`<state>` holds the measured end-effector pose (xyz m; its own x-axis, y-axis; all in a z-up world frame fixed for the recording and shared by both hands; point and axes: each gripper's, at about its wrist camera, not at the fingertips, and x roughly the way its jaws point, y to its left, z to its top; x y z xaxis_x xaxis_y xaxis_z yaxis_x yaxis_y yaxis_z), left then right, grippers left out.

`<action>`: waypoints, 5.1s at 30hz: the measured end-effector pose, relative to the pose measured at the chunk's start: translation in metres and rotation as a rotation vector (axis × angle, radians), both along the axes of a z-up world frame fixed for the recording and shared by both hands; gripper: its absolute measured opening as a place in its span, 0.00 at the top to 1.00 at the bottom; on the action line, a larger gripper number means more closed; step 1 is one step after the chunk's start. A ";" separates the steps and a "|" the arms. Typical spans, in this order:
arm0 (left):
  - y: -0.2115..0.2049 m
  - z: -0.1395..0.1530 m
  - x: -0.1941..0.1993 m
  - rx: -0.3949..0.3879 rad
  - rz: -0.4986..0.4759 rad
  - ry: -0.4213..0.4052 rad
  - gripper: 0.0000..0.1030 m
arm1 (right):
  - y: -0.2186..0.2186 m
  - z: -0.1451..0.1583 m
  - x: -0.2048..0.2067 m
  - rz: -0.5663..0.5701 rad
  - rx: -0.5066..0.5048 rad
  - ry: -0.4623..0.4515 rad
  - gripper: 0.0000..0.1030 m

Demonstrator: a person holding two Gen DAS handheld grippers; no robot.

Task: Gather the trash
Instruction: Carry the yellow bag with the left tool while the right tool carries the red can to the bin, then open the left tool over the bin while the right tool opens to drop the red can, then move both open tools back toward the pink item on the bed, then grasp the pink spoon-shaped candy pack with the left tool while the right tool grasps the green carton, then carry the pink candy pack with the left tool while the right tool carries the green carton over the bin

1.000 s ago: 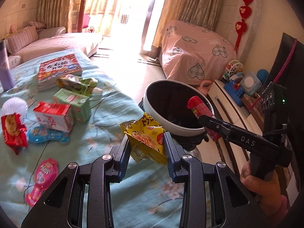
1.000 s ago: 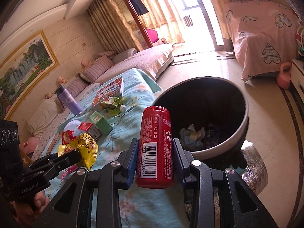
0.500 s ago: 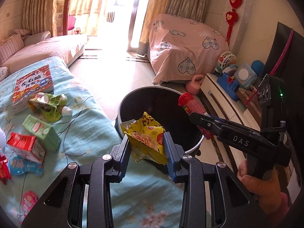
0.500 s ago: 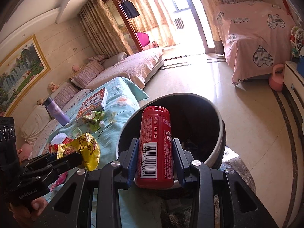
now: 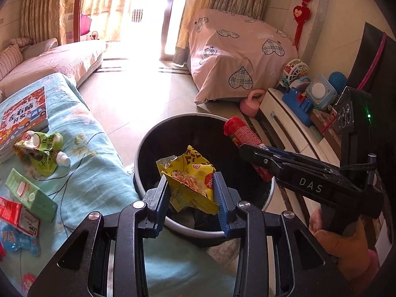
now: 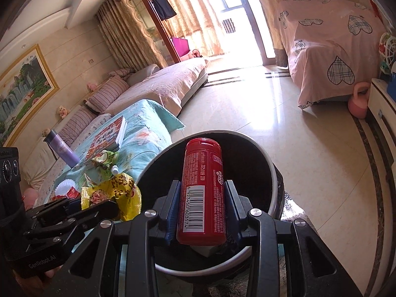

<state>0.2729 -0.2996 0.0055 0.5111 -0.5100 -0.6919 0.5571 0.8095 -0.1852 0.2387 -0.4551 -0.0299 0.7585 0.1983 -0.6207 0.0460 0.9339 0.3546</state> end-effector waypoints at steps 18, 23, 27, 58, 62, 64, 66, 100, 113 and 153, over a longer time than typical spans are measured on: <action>0.040 -0.012 -0.018 -0.014 0.064 0.040 0.29 | -0.003 -0.005 -0.011 -0.021 0.072 -0.019 0.16; 0.080 -0.022 -0.035 -0.036 0.118 0.075 0.28 | 0.022 -0.002 -0.028 0.001 0.093 -0.050 0.06; 0.112 -0.026 -0.047 -0.043 0.169 0.087 0.28 | 0.047 -0.004 -0.037 0.042 0.093 -0.040 0.05; 0.277 -0.052 -0.095 0.035 0.402 0.092 0.28 | 0.202 -0.025 -0.045 0.340 0.012 0.040 0.05; 0.275 -0.056 -0.088 0.062 0.378 0.106 0.28 | 0.209 -0.025 -0.029 0.378 -0.018 0.038 0.06; 0.271 -0.057 -0.082 0.072 0.353 0.117 0.28 | 0.215 -0.024 -0.019 0.398 -0.057 0.037 0.08; 0.265 -0.058 -0.078 0.092 0.336 0.108 0.28 | 0.218 -0.025 -0.009 0.410 -0.070 0.041 0.14; 0.233 -0.042 -0.060 -0.048 0.316 0.101 0.59 | 0.182 -0.007 -0.002 0.303 -0.042 -0.037 0.64; 0.172 -0.025 -0.075 -0.030 0.206 0.067 0.59 | 0.113 0.003 -0.059 0.155 -0.001 -0.067 0.64; 0.038 0.008 -0.039 0.048 0.020 -0.010 0.59 | 0.008 0.007 -0.066 -0.029 -0.014 -0.075 0.64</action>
